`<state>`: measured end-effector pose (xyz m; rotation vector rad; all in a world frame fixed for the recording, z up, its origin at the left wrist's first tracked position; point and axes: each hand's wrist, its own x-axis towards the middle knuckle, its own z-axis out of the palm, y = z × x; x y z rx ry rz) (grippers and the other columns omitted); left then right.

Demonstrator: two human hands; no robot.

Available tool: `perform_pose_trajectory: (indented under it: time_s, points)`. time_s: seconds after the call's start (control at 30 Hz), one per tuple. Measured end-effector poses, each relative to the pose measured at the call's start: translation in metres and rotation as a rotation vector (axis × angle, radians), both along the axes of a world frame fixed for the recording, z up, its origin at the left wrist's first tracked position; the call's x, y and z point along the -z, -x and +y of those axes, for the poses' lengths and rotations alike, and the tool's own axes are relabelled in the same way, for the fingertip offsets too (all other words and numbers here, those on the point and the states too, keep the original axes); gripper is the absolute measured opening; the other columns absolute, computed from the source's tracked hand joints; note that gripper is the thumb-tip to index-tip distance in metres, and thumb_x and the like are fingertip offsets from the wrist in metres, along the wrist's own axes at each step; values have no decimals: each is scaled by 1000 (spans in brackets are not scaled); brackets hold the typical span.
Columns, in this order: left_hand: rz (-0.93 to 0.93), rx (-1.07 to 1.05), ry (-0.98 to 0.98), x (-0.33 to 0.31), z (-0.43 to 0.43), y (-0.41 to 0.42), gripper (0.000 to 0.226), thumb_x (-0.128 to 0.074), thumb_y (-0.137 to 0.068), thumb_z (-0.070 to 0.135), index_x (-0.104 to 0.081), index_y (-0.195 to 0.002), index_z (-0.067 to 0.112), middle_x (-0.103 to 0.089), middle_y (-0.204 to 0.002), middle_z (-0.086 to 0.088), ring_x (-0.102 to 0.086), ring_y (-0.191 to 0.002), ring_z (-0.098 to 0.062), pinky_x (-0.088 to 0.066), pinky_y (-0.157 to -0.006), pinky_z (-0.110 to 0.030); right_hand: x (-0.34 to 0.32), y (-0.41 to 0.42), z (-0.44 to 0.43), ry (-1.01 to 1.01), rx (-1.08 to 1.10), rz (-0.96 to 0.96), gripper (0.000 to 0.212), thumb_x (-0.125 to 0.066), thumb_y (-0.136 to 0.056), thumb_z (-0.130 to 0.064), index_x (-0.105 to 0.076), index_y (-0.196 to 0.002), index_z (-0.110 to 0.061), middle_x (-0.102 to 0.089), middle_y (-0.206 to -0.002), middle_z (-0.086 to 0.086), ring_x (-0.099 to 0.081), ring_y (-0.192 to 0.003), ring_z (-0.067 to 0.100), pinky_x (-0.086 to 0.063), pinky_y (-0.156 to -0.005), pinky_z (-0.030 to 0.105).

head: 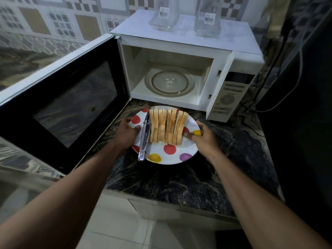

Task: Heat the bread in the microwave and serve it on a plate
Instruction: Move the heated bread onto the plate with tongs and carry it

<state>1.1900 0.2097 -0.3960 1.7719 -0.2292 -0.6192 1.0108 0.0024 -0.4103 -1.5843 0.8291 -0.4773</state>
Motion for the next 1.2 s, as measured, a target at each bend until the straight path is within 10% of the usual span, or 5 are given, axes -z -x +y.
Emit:
perform_pose_trajectory:
  time_s: [0.4,0.7,0.9,1.2]
  points:
    - [-71,99,134,-38,20,14,38,-54,-100,3,-58,-118,36,-70,-107,10,-67,-92,-5,-55,-74,-20,-36,13,17,-28,-168,-86,59,-81,-80,-18,-56,-133,-24,-72,-114,2,-68,-104,24,-57,-88,43]
    - [-66,200,147,-75,53,22,42,-51,-100,-1,-54,-133,25,-67,-110,1,-65,-93,-12,-52,-76,-25,-77,37,67,-8,-169,-119,72,-85,-69,-48,-56,-132,-30,-71,-116,-3,-67,-107,21,-54,-91,41]
    - [4,210,210,-97,82,27,40,-50,-99,-3,-55,-130,21,-67,-116,-9,-65,-97,-25,-52,-90,-39,-105,56,111,3,-128,-159,26,-75,-85,-19,-65,-107,-30,-76,-98,-7,-71,-89,10,-55,-70,23]
    - [62,251,290,-121,129,54,48,-49,-94,-11,-55,-134,15,-68,-110,-7,-63,-101,-27,-51,-95,-44,-123,95,171,-11,-74,-232,52,-78,-81,-9,-57,-123,-31,-72,-112,-3,-69,-97,11,-55,-73,22]
